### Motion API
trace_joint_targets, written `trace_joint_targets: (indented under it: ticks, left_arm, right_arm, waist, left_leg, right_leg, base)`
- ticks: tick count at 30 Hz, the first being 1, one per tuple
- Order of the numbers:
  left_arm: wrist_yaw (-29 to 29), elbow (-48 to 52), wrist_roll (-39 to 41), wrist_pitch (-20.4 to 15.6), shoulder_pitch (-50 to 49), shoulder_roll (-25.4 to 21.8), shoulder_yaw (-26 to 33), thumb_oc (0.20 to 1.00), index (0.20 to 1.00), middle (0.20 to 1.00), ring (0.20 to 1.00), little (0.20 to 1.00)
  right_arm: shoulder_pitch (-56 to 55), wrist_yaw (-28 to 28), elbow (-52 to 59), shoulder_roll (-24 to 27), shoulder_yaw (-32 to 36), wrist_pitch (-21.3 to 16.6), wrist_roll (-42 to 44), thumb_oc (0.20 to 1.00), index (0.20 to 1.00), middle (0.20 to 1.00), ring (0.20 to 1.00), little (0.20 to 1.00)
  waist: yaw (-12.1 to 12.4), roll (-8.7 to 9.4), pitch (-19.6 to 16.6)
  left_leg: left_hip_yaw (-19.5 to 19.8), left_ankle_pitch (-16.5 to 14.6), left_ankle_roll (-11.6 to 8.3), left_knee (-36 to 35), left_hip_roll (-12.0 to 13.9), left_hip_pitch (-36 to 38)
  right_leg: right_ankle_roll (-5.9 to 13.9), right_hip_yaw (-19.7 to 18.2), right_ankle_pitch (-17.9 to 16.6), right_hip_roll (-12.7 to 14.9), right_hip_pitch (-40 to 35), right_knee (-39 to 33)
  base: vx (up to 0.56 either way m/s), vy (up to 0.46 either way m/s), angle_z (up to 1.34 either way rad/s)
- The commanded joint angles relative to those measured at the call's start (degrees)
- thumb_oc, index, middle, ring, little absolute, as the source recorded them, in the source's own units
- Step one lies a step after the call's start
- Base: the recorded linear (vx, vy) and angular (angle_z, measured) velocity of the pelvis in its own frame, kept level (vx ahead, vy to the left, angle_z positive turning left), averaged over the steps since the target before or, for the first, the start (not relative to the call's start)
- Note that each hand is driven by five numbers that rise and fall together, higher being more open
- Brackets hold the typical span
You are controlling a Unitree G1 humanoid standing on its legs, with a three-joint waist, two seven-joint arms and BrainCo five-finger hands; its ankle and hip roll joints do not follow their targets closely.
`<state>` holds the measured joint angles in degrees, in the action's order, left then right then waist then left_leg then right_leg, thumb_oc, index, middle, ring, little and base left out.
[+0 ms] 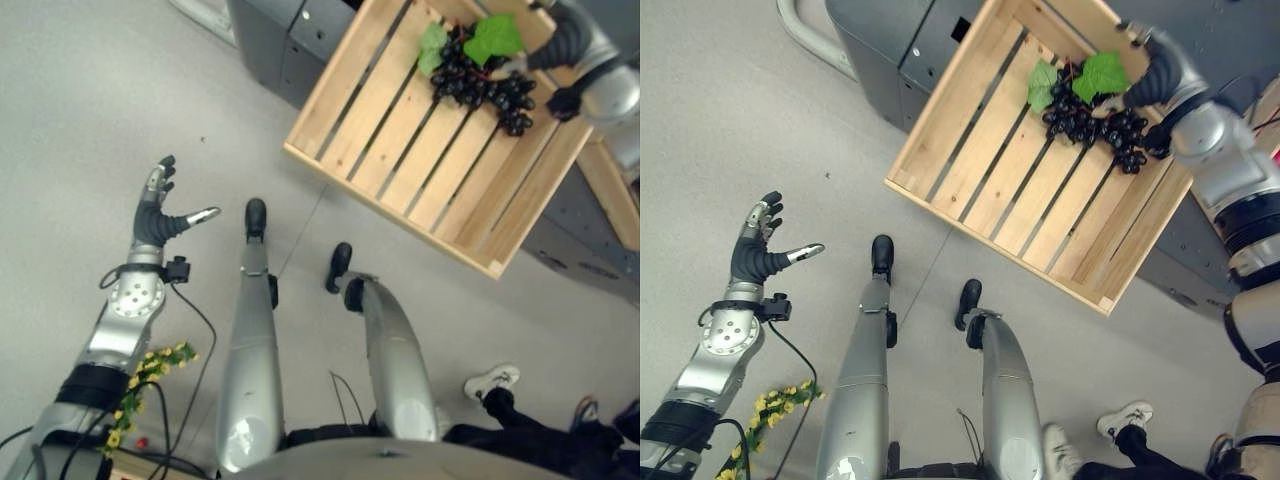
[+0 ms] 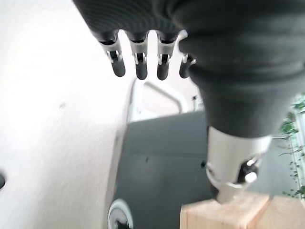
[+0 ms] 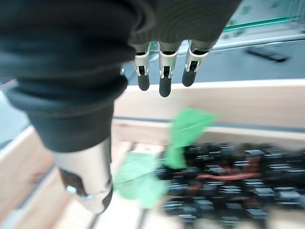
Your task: Pick up the fruits from the basket on one side to the basket on the other side
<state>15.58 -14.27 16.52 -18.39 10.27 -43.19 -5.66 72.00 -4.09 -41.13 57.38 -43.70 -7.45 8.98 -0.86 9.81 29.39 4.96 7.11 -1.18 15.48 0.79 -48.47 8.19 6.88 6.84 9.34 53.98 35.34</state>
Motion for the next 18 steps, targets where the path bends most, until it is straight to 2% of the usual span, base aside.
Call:
trace_joint_targets:
  ticks: [1,2,3,5,7,9,10,11,12,13,14,16,17,18]
  left_arm:
    - [0.7,0.5,0.4,-2.1,0.5,3.8,-1.4,1.0,1.0,1.0,1.0,1.0]
    - [0.5,1.0,0.5,-2.2,1.2,3.3,-1.5,1.0,1.0,1.0,1.0,1.0]
    - [0.5,1.0,0.5,-2.2,0.9,3.3,-1.6,1.0,1.0,1.0,1.0,1.0]
    - [0.7,2.1,0.7,-2.3,0.8,3.5,-1.4,1.0,1.0,1.0,1.0,1.0]
    - [0.9,2.7,0.7,-2.4,0.1,3.6,-0.7,1.0,1.0,1.0,1.0,1.0]
    - [1.0,3.3,-0.4,-1.8,-0.5,3.6,-0.5,1.0,1.0,1.0,1.0,1.0]
    - [1.1,4.2,0.1,-1.6,-0.9,4.0,-0.2,1.0,1.0,1.0,1.0,1.0]
    - [1.1,4.2,0.1,-1.6,-0.8,4.0,-0.2,1.0,1.0,1.0,1.0,1.0]
    - [0.9,4.6,-0.1,-1.6,-0.7,3.8,-0.6,1.0,1.0,1.0,1.0,1.0]
    - [0.9,5.2,-0.3,-1.8,-0.4,3.2,-0.2,1.0,1.0,1.0,1.0,1.0]
    - [1.1,5.3,-0.4,-1.9,-0.1,2.8,0.2,1.0,1.0,1.0,1.0,1.0]
    - [1.1,5.3,-0.4,-1.9,-0.1,2.8,0.2,1.0,1.0,1.0,1.0,1.0]
    - [2.1,5.1,-1.3,-1.3,-0.4,2.8,0.8,1.0,1.0,1.0,1.0,1.0]
    - [2.4,5.2,-2.0,-1.1,-1.1,2.8,1.5,1.0,1.0,1.0,1.0,1.0]
  right_arm:
    - [4.1,-1.5,-3.0,2.7,-1.9,-0.1,-1.3,1.0,1.0,1.0,1.0,1.0]
    - [3.3,-1.5,-2.6,3.6,-1.2,0.0,-0.9,1.0,1.0,1.0,1.0,1.0]
    - [2.8,-1.5,-2.5,3.6,-1.1,0.0,-0.9,1.0,1.0,1.0,1.0,1.0]
    - [2.9,-1.3,-2.4,5.0,-1.3,-0.4,-0.4,1.0,1.0,1.0,1.0,1.0]
    - [2.0,-1.2,1.0,6.3,-1.1,-0.3,-0.2,1.0,1.0,1.0,1.0,1.0]
    - [0.9,-1.2,3.5,7.1,-0.7,-0.4,0.0,1.0,1.0,1.0,1.0,1.0]
    - [-0.6,-1.0,5.7,7.8,-0.1,-0.6,0.0,1.0,1.0,1.0,1.0,1.0]
    - [-0.7,-1.1,5.8,7.8,0.1,-0.6,-0.1,1.0,1.0,1.0,1.0,1.0]
    - [-1.9,-1.3,6.7,7.8,0.8,-0.8,0.2,1.0,1.0,1.0,1.0,1.0]
    - [-2.7,-1.6,7.0,8.1,1.4,-0.7,0.3,1.0,1.0,1.0,1.0,1.0]
    - [-3.4,-1.7,7.2,8.3,2.2,-0.4,0.1,1.0,1.0,1.0,1.0,1.0]
    - [-3.4,-1.7,7.3,8.3,2.2,-0.4,0.1,1.0,1.0,1.0,1.0,1.0]
    - [-4.8,-2.5,9.9,8.8,2.6,-0.4,-2.0,1.0,1.0,1.0,1.0,1.0]
    - [-4.8,-2.7,9.5,8.3,2.6,-0.3,-3.5,1.0,1.0,1.0,1.0,1.0]
  waist:
    - [-0.9,0.6,0.4]
    - [-1.4,0.42,0.4]
    - [-1.1,0.15,0.4]
    - [-1.1,-0.32,0.4]
    - [-1.1,-0.37,0.4]
    - [-1.5,-0.03,0.4]
    - [-1.4,0.32,0.4]
    - [-1.4,0.22,0.4]
    - [-1.1,0.21,0.4]
    - [-1.1,0.21,0.4]
    - [-0.9,-0.06,0.4]
    - [-0.9,-0.04,0.4]
    - [0.8,-1.13,0.4]
    - [1.0,-0.37,0.4]
  left_leg:
    - [0.1,-15.0,-3.14,7.2,-1.1,10.2]
    - [0.1,-14.6,-3.4,7.8,-1.4,8.9]
    - [0.2,-15.2,-3.44,8.1,-1.1,9.3]
    - [0.6,-14.3,-4.03,7.6,-0.2,8.4]
    - [1.0,-13.8,-5.02,7.0,1.6,8.7]
    - [1.5,-13.2,-5.9,10.2,2.5,7.3]
    - [2.6,-9.2,-7.04,17.8,2.3,3.1]
    - [2.8,-9.3,-7.07,18.1,2.3,2.9]
    - [3.5,-6.7,-7.42,21.1,1.9,0.1]
    - [3.1,-6.8,-7.0,20.2,1.8,-0.9]
    - [2.1,-6.3,-6.68,16.1,2.2,-1.2]
    - [2.1,-6.2,-6.68,16.1,2.2,-1.2]
    - [0.0,-1.0,-5.95,-1.8,3.5,-0.6]
    - [0.3,-0.9,-6.1,-3.3,3.9,0.7]
  right_leg:
    - [1.96,-1.3,-13.4,1.3,-5.7,-23.2]
    - [1.8,-2.0,-14.6,2.0,-5.5,-24.0]
    - [1.79,-1.7,-14.3,1.7,-6.0,-24.0]
    - [1.46,-0.3,-14.7,0.9,-6.4,-23.5]
    - [0.57,0.6,-12.9,-0.2,-5.7,-21.0]
    - [-0.74,0.9,-10.9,-1.0,-6.2,-20.0]
    - [-2.45,1.7,-9.3,-1.7,-6.9,-18.9]
    - [-2.47,1.8,-9.3,-1.8,-6.8,-18.8]
    - [-3.08,2.3,-9.1,-1.8,-6.7,-18.4]
    - [-3.26,2.6,-8.4,-2.0,-7.2,-18.6]
    - [-3.27,3.0,-8.1,-2.4,-7.6,-19.0]
    - [-3.27,3.0,-8.1,-2.3,-7.6,-19.0]
    - [-2.34,3.5,-7.2,-5.3,-9.1,-19.2]
    - [-1.59,3.5,-7.0,-5.4,-9.0,-18.8]
  base:
    - [0.24,-0.402,0.53]
    - [0.18,-0.327,0.63]
    - [0.05,-0.205,1.04]
    - [0.05,-0.208,0.98]
    - [0.07,-0.27,0.24]
    - [0.09,-0.362,0.09]
    - [0.06,-0.321,-0.23]
    - [0.04,-0.312,-0.32]
    - [0.01,-0.175,-0.09]
    - [0.02,-0.235,0.03]
    - [0.01,-0.133,0.04]
    - [0.07,-0.018,0.22]
    - [0.16,0.023,0.34]
    - [0.16,0.023,0.13]
